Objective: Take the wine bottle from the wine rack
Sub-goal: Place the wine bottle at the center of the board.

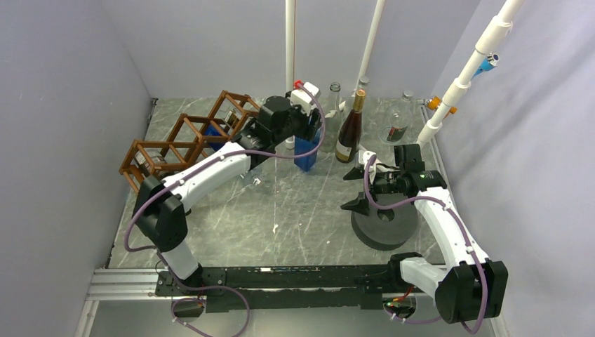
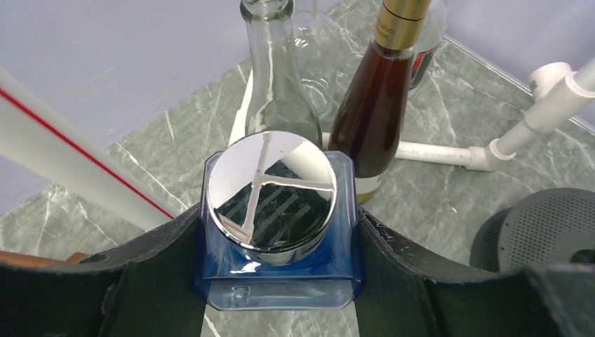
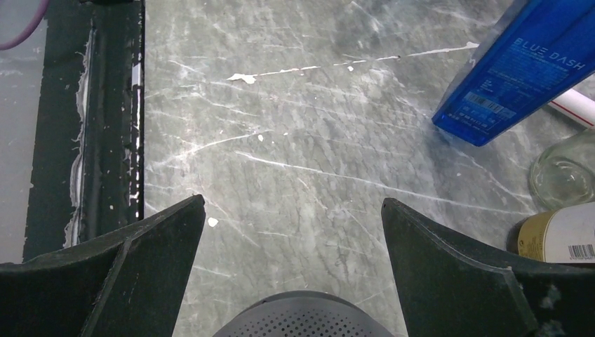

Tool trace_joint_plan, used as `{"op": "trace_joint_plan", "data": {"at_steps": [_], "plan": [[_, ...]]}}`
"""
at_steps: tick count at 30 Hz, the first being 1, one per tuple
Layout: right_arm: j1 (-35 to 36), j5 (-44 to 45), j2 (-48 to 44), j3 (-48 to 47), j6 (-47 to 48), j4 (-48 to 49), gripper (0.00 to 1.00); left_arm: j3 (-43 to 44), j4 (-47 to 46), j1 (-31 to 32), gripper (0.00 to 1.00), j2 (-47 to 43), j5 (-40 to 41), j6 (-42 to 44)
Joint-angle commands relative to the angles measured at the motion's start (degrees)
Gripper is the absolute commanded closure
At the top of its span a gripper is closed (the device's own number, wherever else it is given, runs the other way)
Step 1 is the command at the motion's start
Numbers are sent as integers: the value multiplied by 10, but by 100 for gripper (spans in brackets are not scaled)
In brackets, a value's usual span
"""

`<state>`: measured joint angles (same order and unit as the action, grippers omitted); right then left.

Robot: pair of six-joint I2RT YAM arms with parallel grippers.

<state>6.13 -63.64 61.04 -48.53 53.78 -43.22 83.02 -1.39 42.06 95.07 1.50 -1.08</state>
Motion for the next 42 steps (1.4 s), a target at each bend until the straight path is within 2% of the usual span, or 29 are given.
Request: {"op": "trace_joint_plan", "data": {"at_steps": [1,11,29,35,42], "plan": [[-6,-19,-9,-11,0,18,0,84,-107,-5,100,8,-10,36],[-12,-21,-9,-10,3,16,0,146,-113,-15,100,67,-2,40],[-15,-23,-8,-9,6,15,0,142,-140,-34,99,100,0,21],[-15,-23,-8,-9,5,15,0,131,-136,-36,72,99,13,14],[-16,-23,-7,-9,6,14,0,129,-121,-35,50,87,34,-13]]}}
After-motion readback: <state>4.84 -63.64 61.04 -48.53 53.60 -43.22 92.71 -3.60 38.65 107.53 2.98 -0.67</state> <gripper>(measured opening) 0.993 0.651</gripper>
